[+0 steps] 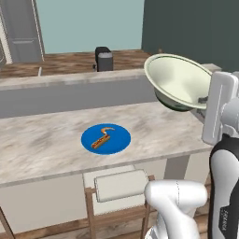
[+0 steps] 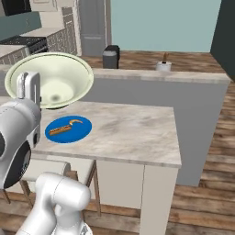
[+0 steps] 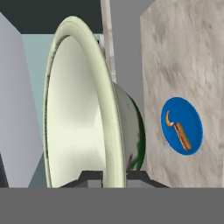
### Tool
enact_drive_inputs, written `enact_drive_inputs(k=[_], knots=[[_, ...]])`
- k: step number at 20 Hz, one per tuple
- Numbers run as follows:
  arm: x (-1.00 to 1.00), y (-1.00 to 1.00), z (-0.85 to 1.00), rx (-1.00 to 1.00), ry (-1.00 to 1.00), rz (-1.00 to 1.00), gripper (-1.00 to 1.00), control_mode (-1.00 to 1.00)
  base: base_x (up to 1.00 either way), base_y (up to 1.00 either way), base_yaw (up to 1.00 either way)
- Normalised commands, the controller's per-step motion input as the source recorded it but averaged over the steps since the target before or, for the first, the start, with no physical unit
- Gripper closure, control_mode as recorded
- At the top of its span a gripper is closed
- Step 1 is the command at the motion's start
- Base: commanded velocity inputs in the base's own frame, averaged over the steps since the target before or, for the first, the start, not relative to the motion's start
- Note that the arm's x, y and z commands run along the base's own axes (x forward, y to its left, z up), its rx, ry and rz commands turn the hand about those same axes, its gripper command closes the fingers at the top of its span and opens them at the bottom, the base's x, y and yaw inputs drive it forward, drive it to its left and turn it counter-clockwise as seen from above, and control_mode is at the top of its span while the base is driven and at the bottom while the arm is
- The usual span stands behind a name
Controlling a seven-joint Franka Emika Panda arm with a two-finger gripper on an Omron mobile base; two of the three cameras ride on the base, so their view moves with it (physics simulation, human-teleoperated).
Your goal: Take the smaller bowl and place it next to the appetizer plate on the dining counter , and place the larger bowl next to the plate with cooked food.
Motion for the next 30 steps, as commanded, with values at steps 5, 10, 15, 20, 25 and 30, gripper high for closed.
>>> enact_drive_inputs(k=[5, 10, 15, 20, 25, 30], knots=[[0.4, -0.15, -0.14, 0.0, 0.03, 0.05, 1.0, -1.0, 0.6, -0.05, 0.02], [1.0, -0.72, -0.67, 0.0, 0.02, 0.27, 1.0, -1.0, 0.0, 0.0, 0.0], [1.0, -0.49, -0.99, 0.0, 0.0, 0.43, 1.0, -1.0, 0.0, 0.0, 0.0], [1.0, -0.07, -1.0, -0.07, 0.01, 0.41, 1.0, -1.0, 0.0, 0.0, 0.0], [1.0, -0.29, -0.89, -0.04, 0.03, 0.27, 1.0, -1.0, 0.0, 0.0, 0.0], [1.0, -0.3, -0.68, -0.08, -0.03, 0.11, 1.0, -1.0, 0.0, 0.0, 0.0]])
